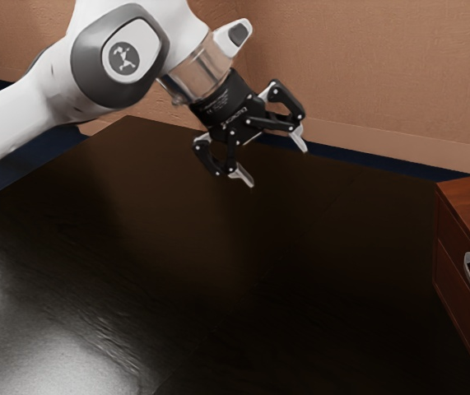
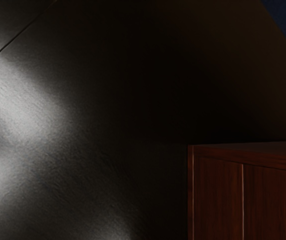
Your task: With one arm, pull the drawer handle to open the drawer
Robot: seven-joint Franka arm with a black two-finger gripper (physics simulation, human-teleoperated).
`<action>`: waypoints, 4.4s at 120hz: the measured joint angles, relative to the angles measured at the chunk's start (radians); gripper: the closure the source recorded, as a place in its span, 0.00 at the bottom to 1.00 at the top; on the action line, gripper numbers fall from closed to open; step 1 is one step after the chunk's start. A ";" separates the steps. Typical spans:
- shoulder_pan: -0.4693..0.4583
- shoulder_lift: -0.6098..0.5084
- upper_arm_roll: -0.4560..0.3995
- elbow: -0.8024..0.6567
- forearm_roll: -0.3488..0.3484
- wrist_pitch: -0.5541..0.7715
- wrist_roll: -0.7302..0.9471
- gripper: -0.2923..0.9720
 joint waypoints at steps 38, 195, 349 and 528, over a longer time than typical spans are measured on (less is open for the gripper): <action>0.040 -0.073 -0.063 -0.201 -0.057 0.180 -0.036 0.25; -0.069 0.021 -0.216 -0.347 -0.217 0.658 0.057 0.55; -0.180 0.103 -0.215 -0.318 -0.227 0.696 0.111 0.65; -0.186 0.003 -0.180 -0.425 -0.147 0.669 0.081 0.83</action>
